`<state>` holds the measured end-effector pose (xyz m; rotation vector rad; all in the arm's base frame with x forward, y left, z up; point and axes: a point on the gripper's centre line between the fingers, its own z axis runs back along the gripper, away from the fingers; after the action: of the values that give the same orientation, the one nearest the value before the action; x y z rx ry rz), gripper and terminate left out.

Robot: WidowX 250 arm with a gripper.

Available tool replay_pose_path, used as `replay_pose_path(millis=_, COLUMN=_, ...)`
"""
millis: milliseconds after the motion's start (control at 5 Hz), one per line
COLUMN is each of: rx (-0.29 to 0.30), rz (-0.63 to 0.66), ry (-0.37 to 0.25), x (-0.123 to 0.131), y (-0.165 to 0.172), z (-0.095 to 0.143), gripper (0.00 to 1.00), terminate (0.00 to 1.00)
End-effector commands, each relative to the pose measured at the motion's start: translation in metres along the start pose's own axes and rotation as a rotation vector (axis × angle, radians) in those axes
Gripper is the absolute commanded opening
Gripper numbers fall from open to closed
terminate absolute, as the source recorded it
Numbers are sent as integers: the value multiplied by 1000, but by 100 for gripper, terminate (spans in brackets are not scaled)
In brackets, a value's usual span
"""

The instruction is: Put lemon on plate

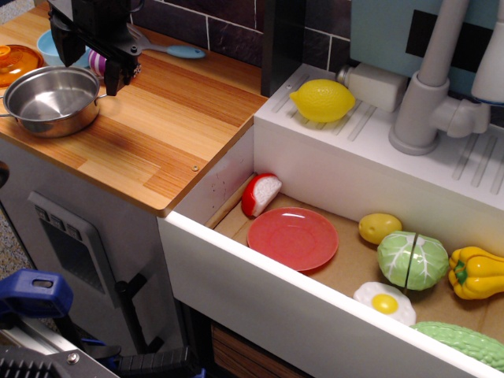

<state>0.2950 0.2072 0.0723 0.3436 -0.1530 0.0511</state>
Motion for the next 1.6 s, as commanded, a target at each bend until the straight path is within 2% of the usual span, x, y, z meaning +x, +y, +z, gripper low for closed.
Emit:
replay_pose_path(millis=0, rx=0, rz=0, ry=0, x=0, y=0, z=0, gripper=100, terminate=0)
replay_pose_path(millis=200, rx=-10, rz=-103, ry=-65, x=13, y=-35, z=26, gripper=100, terminate=0)
replay_pose_path(millis=400, rx=14, rz=-201, ry=-185, x=19, y=-70, z=46, gripper=100, terminate=0)
replay_pose_path(millis=600, rx=43, rz=-300, ry=-272, x=30, y=-111, z=67, gripper=100, terminate=0)
replay_pose_path(millis=800, rx=66, rz=-372, ry=-338, x=43, y=-143, z=75, gripper=100, terminate=0)
replay_pose_path(millis=1000, rx=30, rz=-436, ry=-359, x=67, y=-160, z=78, gripper=100, terminate=0)
replay_pose_path(millis=1400, rx=4, rz=-491, ry=-401, x=98, y=-172, z=65, gripper=100, terminate=0)
